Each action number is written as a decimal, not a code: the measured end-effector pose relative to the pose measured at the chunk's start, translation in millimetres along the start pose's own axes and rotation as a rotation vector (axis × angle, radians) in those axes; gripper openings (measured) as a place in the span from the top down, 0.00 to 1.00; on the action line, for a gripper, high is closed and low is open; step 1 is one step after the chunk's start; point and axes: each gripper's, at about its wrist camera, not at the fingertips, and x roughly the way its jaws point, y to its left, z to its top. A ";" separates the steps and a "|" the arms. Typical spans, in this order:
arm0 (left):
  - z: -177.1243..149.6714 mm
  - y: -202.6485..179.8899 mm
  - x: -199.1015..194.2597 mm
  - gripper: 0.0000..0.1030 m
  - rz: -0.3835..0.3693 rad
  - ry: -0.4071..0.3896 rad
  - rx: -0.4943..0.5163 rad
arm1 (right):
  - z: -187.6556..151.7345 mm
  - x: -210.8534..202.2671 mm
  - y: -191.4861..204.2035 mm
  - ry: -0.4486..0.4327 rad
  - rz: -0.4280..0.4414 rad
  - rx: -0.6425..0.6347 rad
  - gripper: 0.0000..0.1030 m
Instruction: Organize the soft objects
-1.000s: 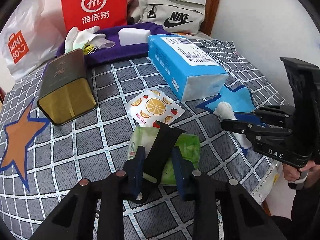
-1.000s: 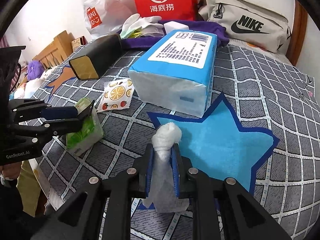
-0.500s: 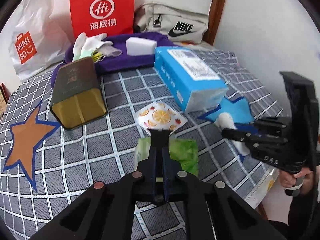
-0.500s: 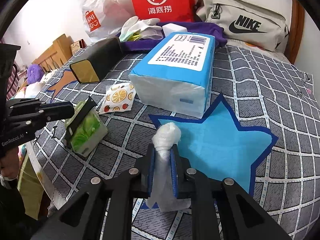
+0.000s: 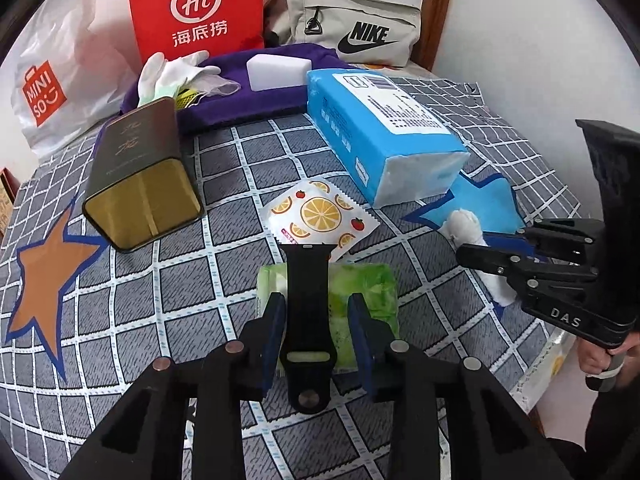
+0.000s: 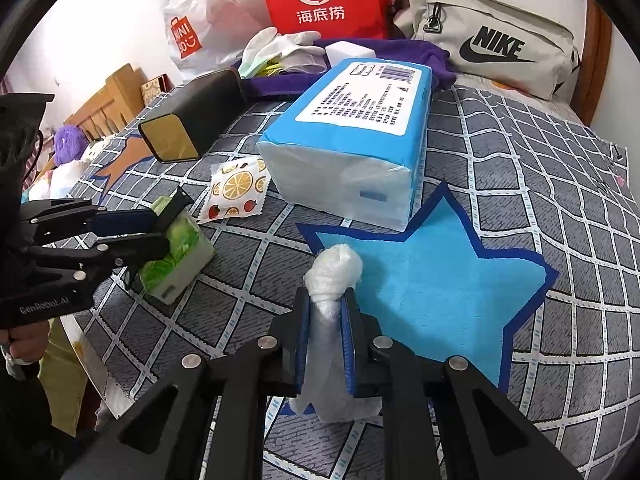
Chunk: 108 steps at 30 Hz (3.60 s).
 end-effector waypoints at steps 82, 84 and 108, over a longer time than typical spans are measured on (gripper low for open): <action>208.8 136.3 -15.5 0.81 0.126 -0.161 -0.278 | 263.4 16.1 -58.2 -0.185 0.010 -0.019 0.87; 214.6 137.8 -8.8 0.81 0.117 -0.160 -0.278 | 272.1 20.0 -60.4 -0.189 0.015 -0.017 0.87; 248.3 150.7 90.6 0.80 0.061 -0.027 -0.282 | 286.8 107.7 -85.8 -0.030 0.023 -0.027 0.86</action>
